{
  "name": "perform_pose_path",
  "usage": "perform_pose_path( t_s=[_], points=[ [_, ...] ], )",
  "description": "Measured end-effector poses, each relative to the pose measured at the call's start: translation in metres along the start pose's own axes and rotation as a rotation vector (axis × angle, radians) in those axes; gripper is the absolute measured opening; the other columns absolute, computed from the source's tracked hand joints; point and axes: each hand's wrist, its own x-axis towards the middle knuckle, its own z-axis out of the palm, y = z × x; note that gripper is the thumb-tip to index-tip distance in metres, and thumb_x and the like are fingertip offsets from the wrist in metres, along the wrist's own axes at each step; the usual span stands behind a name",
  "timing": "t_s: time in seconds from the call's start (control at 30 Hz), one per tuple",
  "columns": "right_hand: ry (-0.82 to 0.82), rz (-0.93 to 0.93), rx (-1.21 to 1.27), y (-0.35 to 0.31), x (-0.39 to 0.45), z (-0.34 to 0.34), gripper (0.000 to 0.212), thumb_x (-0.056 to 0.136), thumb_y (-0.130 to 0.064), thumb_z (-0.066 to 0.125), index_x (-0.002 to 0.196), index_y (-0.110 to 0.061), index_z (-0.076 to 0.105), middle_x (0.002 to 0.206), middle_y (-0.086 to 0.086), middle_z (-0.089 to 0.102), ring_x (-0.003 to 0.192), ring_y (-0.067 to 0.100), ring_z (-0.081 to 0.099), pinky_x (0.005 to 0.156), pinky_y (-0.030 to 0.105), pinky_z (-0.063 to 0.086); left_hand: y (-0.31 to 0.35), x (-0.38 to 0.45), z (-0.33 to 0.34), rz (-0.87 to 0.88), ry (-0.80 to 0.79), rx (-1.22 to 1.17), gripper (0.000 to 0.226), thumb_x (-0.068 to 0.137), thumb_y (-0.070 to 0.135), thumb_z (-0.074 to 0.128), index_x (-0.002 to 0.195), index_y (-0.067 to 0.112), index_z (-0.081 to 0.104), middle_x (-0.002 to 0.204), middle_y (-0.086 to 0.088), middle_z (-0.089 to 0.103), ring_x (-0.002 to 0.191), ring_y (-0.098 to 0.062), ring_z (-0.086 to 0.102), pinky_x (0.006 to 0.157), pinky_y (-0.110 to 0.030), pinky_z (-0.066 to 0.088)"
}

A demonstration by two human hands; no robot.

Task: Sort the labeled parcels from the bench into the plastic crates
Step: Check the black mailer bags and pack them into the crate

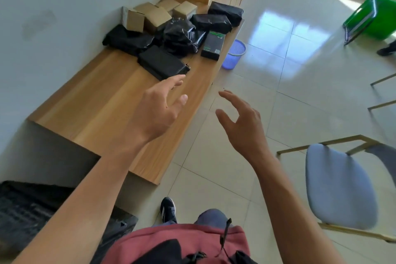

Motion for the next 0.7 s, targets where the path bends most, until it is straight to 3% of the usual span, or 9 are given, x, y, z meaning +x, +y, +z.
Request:
perform_pose_path(
  t_s=[0.13, 0.23, 0.33, 0.47, 0.6, 0.7],
  points=[
    [-0.006, 0.063, 0.041, 0.024, 0.032, -0.002, 0.044, 0.099, -0.017, 0.068, 0.142, -0.026, 0.061, 0.148, -0.005, 0.059, 0.14, 0.007, 0.049, 0.104, -0.003, 0.021, -0.003, 0.038, 0.018, -0.02, -0.05, -0.007, 0.049, 0.103, 0.031, 0.061, 0.151, 0.026, 0.051, 0.144, 0.009, 0.061, 0.132, -0.003, 0.053, 0.101, -0.014, 0.037],
    [-0.054, 0.077, 0.041, 0.048, 0.061, -0.004, 0.045, 0.101, -0.019, 0.067, 0.144, -0.026, 0.059, 0.15, -0.004, 0.058, 0.142, 0.009, 0.048, 0.111, 0.009, 0.027, -0.003, 0.071, 0.036, -0.047, -0.081, -0.004, 0.049, 0.103, 0.031, 0.061, 0.151, 0.026, 0.051, 0.144, 0.01, 0.061, 0.132, -0.002, 0.053, 0.097, -0.009, 0.036],
    [-0.094, 0.073, 0.058, 0.074, 0.095, -0.009, 0.046, 0.1, -0.018, 0.067, 0.145, -0.025, 0.059, 0.15, -0.002, 0.057, 0.143, 0.012, 0.047, 0.117, 0.025, 0.033, 0.003, 0.105, 0.055, -0.076, -0.076, 0.018, 0.049, 0.104, 0.032, 0.059, 0.151, 0.026, 0.051, 0.144, 0.009, 0.06, 0.132, -0.003, 0.052, 0.099, -0.013, 0.038],
    [-0.16, 0.064, 0.065, 0.105, 0.144, -0.026, 0.046, 0.101, -0.019, 0.066, 0.146, -0.026, 0.058, 0.151, -0.003, 0.057, 0.144, 0.013, 0.047, 0.119, 0.029, 0.034, 0.017, 0.144, 0.084, -0.136, -0.046, 0.011, 0.047, 0.104, 0.03, 0.06, 0.15, 0.025, 0.053, 0.145, 0.009, 0.06, 0.131, -0.004, 0.054, 0.107, -0.025, 0.044],
    [-0.205, 0.021, 0.06, 0.13, 0.195, -0.038, 0.044, 0.1, -0.017, 0.067, 0.143, -0.021, 0.061, 0.145, -0.003, 0.061, 0.14, 0.014, 0.051, 0.113, 0.02, 0.032, 0.026, 0.179, 0.11, -0.189, -0.017, -0.001, 0.047, 0.103, 0.028, 0.061, 0.149, 0.023, 0.054, 0.145, 0.008, 0.06, 0.131, -0.004, 0.053, 0.105, -0.022, 0.042],
    [-0.27, 0.001, 0.08, 0.137, 0.227, -0.035, 0.043, 0.1, -0.017, 0.067, 0.142, -0.022, 0.061, 0.144, -0.003, 0.063, 0.138, 0.015, 0.052, 0.117, 0.032, 0.038, 0.023, 0.193, 0.119, -0.239, 0.026, -0.003, 0.046, 0.103, 0.028, 0.061, 0.149, 0.024, 0.055, 0.143, 0.01, 0.061, 0.13, -0.003, 0.053, 0.105, -0.021, 0.042]
  ],
)
